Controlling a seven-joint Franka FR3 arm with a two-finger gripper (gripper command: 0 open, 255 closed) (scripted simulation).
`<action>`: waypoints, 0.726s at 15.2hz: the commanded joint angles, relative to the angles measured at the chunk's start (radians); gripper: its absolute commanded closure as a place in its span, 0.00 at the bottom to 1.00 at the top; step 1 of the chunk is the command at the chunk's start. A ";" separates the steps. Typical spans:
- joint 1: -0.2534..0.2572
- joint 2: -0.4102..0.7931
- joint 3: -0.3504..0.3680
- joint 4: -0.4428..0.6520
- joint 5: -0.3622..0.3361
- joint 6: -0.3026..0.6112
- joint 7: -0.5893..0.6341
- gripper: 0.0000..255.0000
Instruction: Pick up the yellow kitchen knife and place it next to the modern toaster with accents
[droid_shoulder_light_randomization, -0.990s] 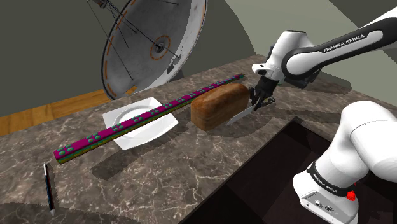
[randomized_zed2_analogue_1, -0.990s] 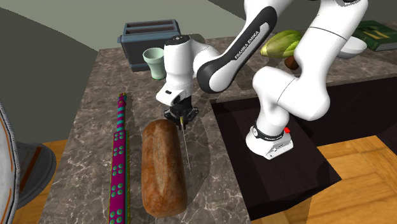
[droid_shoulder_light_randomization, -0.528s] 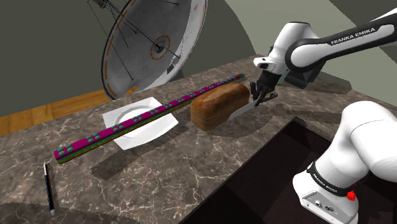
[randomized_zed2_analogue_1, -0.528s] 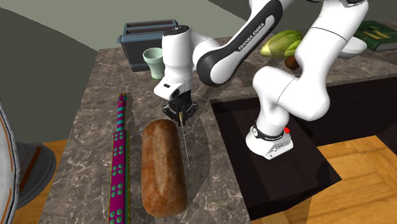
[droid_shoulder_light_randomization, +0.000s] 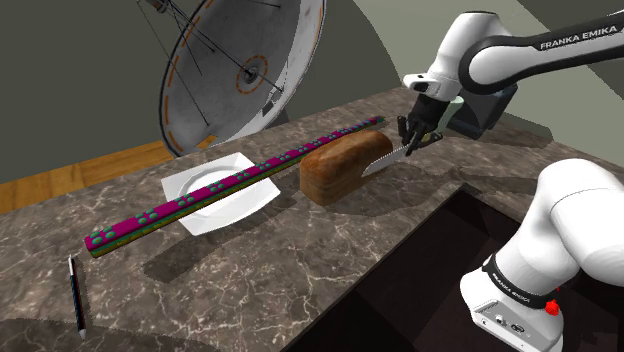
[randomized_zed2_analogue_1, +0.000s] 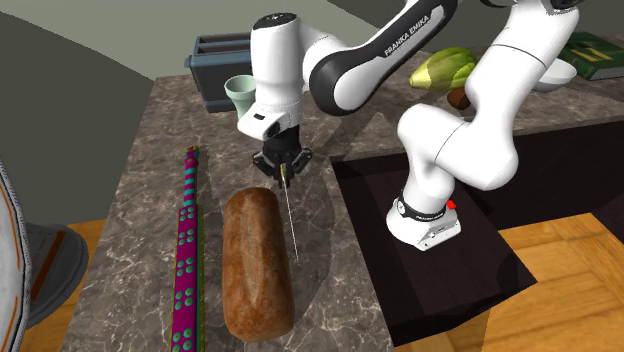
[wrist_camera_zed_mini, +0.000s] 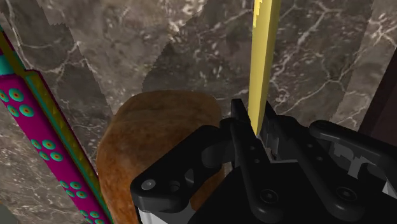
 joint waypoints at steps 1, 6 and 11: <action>-0.004 -0.017 0.012 0.016 0.003 -0.034 0.002 1.00; -0.006 -0.047 0.043 0.063 0.017 -0.111 0.010 1.00; -0.004 -0.068 0.071 0.115 0.031 -0.184 0.017 1.00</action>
